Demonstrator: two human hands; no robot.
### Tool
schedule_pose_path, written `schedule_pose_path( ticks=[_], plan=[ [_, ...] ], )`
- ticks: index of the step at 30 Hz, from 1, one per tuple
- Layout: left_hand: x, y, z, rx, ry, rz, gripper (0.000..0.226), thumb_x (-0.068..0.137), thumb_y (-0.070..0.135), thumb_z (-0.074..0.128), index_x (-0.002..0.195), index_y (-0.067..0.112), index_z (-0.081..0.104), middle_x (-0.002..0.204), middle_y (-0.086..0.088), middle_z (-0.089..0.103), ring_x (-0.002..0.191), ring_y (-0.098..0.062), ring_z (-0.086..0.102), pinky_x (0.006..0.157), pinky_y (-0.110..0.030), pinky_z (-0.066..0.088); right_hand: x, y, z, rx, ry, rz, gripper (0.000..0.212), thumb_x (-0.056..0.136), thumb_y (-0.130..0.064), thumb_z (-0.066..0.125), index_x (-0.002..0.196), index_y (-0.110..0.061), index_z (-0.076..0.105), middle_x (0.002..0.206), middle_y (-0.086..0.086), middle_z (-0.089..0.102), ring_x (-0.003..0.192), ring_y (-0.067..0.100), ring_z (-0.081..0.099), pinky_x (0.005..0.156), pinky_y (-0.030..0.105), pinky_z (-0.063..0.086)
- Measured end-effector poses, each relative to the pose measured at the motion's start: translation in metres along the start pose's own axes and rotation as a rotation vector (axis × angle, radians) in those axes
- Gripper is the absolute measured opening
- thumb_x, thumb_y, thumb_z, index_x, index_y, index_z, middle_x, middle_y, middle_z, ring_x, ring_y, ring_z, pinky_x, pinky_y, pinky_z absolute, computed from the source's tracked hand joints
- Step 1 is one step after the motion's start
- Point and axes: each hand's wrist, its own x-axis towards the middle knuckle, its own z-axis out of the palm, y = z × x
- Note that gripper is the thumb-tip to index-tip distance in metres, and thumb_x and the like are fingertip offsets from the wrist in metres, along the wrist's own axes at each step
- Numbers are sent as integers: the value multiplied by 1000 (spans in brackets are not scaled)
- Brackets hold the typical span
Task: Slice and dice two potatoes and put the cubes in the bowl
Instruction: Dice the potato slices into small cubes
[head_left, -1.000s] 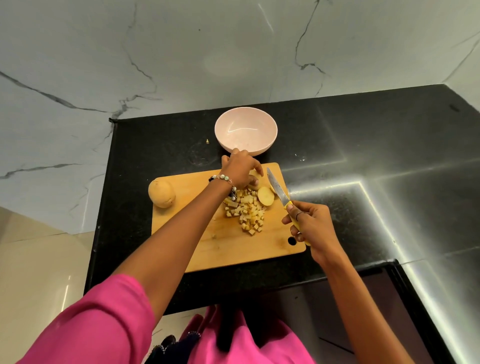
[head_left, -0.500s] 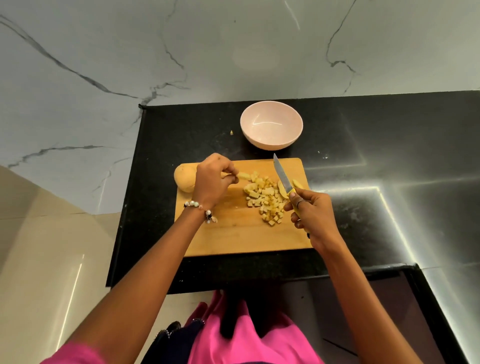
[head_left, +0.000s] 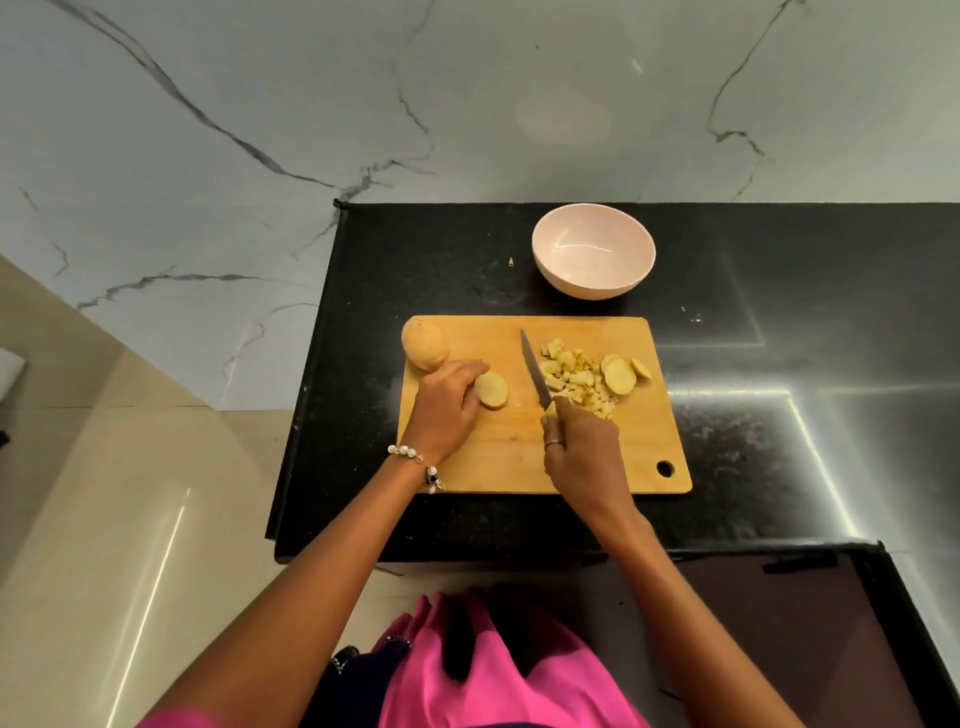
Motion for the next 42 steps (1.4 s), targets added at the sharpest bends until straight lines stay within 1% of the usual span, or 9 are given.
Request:
schedule_pose_path(
  ticks=[3,7,11,17,23,29,31,37,42],
  plan=[
    [-1,3,3,7,-72,-35,47,79,15,72,123,4,59,123,-12,61,118,-24,52,105,-27,29,-10,-7,12,-127,-51,-80,35,95,-10,47,126,7,54,97,24,65,88,40,60,66,34,39],
    [-1,4,9,-6,-54,-80,57,75,19,76,127,6,56,125,-11,60,118,-23,51,98,-14,23,-14,-10,25,-218,-90,-73,40,88,-2,52,125,11,53,86,27,63,72,43,60,56,38,44],
    [-3,3,12,-57,-8,-135,57,74,17,76,127,9,57,128,-9,59,121,-20,50,96,-10,22,-12,-14,28,-260,-156,-44,46,95,-6,42,139,6,39,106,25,59,92,42,57,72,40,43],
    [-3,1,13,-102,13,-157,56,70,17,78,123,10,61,124,-4,61,117,-16,52,94,-6,23,-14,-24,32,-433,-236,17,51,96,-3,30,146,1,21,126,19,49,100,37,56,77,38,41],
    [-3,1,13,-123,28,-169,54,69,14,79,121,12,62,121,-3,63,114,-15,52,89,4,19,-8,-33,39,-502,-243,-2,48,96,0,24,144,7,21,121,22,51,93,37,60,73,37,44],
    [-3,1,16,-117,36,-177,54,70,18,79,121,12,62,124,-4,62,118,-17,51,96,-11,26,-34,-25,34,-494,-278,-15,53,93,4,30,144,10,19,119,25,51,85,40,62,68,40,47],
    [-3,-1,17,-119,36,-178,55,70,19,80,122,13,62,124,-4,61,119,-17,50,97,-14,28,-42,-23,29,-509,-320,5,56,93,3,29,146,8,14,125,23,47,90,38,61,70,39,45],
    [-4,-3,15,-132,18,-178,58,70,21,80,124,15,60,126,-2,60,120,-15,49,100,-15,28,-36,-27,20,-504,-340,34,56,94,-1,29,148,1,14,129,19,46,100,35,57,78,36,42],
    [-5,-6,11,-137,1,-169,63,70,23,80,129,15,56,129,-1,58,123,-13,47,100,-13,26,-24,-31,20,-474,-305,15,53,95,-3,31,147,1,18,125,19,49,100,37,56,74,37,41]
  ],
)
